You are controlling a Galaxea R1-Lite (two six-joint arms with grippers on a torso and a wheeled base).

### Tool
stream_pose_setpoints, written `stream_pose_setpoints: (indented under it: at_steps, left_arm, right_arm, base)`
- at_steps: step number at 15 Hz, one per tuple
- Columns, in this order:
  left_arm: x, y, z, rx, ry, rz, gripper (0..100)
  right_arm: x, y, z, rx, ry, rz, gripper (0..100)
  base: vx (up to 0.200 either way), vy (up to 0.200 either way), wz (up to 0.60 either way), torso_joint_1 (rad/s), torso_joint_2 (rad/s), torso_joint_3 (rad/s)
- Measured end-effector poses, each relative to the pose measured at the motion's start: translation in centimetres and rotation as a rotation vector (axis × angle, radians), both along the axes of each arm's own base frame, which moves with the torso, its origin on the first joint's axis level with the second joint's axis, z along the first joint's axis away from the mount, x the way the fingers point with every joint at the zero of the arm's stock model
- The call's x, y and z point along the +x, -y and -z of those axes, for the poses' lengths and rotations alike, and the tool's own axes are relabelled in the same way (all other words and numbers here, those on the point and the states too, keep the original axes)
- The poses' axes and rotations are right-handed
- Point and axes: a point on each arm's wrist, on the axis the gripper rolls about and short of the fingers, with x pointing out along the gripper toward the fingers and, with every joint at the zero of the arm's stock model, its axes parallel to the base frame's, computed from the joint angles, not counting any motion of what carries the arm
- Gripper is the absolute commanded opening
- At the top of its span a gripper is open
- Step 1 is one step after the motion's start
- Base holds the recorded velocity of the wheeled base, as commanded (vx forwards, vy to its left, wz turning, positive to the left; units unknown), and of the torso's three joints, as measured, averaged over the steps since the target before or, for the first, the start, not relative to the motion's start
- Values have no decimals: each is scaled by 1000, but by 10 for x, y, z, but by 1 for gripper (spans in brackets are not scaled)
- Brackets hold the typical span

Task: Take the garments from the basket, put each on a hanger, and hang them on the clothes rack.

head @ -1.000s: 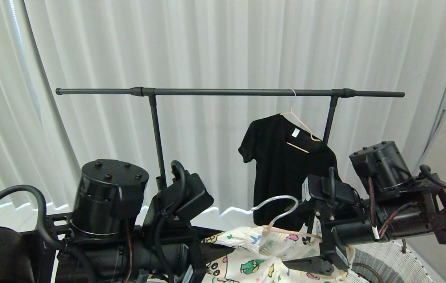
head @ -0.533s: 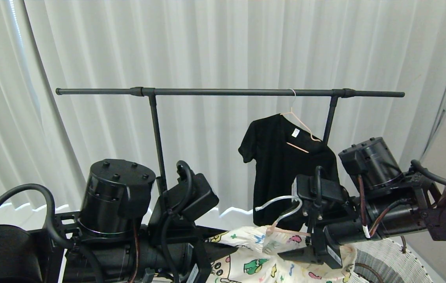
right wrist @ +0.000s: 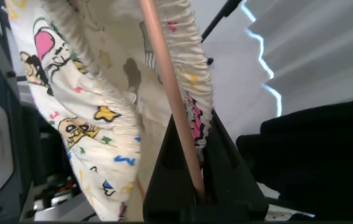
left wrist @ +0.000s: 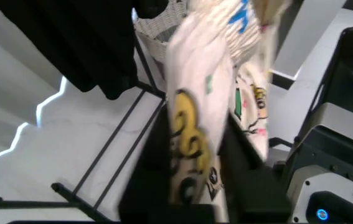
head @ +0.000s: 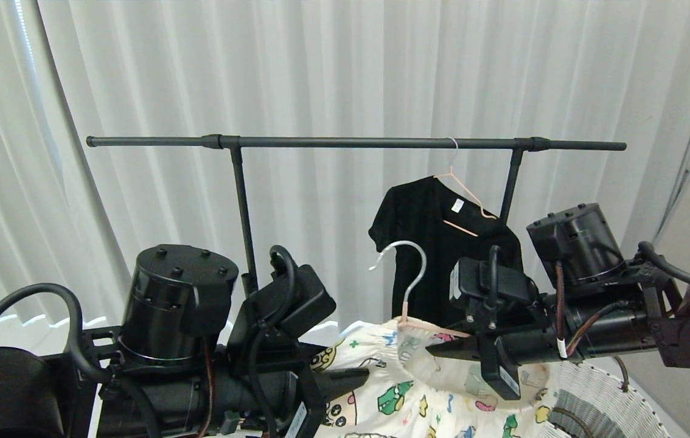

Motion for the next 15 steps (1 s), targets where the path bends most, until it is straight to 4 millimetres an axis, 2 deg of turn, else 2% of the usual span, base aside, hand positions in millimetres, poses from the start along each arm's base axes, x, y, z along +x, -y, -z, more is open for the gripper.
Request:
stream_pose_setpoints:
  at_steps: [4,9,12,15]
  left_arm:
    - [7,-2,0,18,37,-90,100]
    - [14,-11,4,10,65,-162,100]
    - [14,-25,15,46,33,-211,100]
    - [29,-49,32,91,-22,-325,100]
  right_arm:
    - [0,0,-13,38,154,-62,0]
    - [-1,14,-26,57,219,-39,0]
    - [5,27,-33,74,244,7,0]
    - [8,34,-39,103,267,23,0]
  base:
    - [0,0,0,0,0,0]
    - [0,0,0,0,0,0]
    - [0,0,0,0,0,0]
    - [0,0,0,0,0,0]
